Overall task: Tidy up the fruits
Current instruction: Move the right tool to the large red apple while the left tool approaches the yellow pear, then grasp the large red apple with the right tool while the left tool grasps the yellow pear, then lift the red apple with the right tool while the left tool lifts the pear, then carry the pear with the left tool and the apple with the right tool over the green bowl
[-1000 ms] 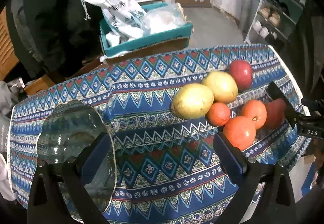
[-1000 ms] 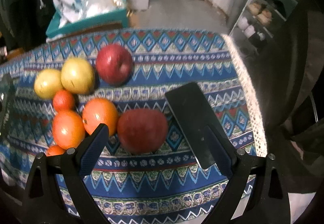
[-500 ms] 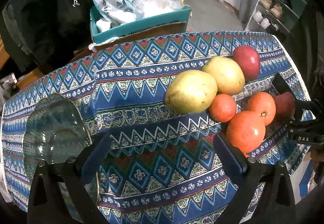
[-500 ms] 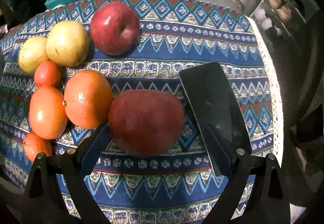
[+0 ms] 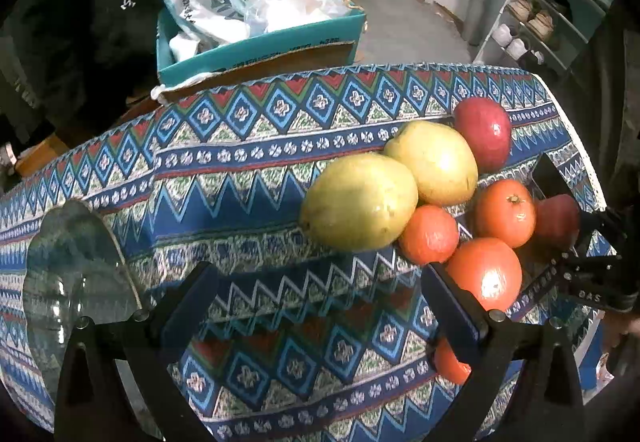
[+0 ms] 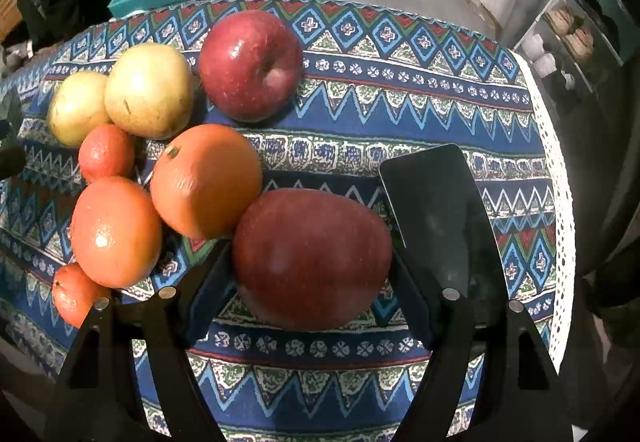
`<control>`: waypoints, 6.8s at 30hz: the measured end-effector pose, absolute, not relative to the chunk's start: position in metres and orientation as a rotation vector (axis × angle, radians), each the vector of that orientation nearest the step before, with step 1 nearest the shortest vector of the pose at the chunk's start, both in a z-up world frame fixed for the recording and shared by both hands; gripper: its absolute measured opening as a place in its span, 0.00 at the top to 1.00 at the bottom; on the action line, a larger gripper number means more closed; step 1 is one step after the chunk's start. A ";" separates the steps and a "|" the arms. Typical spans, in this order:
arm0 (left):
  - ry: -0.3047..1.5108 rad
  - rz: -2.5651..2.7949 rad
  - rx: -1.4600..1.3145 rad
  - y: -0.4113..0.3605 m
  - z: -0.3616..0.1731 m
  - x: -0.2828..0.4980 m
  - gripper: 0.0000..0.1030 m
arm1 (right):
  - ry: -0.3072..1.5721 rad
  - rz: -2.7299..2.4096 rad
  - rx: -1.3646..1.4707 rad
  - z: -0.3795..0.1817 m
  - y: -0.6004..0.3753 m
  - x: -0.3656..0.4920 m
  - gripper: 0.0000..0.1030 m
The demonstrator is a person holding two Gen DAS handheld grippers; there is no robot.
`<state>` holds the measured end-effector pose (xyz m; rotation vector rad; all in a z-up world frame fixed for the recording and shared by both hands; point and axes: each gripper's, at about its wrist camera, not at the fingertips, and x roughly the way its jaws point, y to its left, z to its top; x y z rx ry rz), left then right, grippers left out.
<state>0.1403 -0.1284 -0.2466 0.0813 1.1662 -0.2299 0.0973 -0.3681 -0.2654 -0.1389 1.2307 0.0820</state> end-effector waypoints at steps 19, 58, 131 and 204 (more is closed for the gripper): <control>1.206 -0.292 0.048 -0.146 -0.273 0.182 0.01 | 1.118 0.005 -0.002 -0.229 -0.392 0.118 0.26; 1.125 -0.333 -0.037 -0.136 -0.235 0.148 0.22 | 1.027 -0.014 0.031 -0.203 -0.377 0.117 0.26; 1.131 -0.230 -0.090 -0.085 -0.233 0.139 0.27 | 1.028 0.103 0.061 -0.180 -0.299 0.113 0.26; 1.075 -0.264 0.021 -0.134 -0.231 0.185 0.32 | 0.994 0.041 0.034 -0.185 -0.326 0.135 0.26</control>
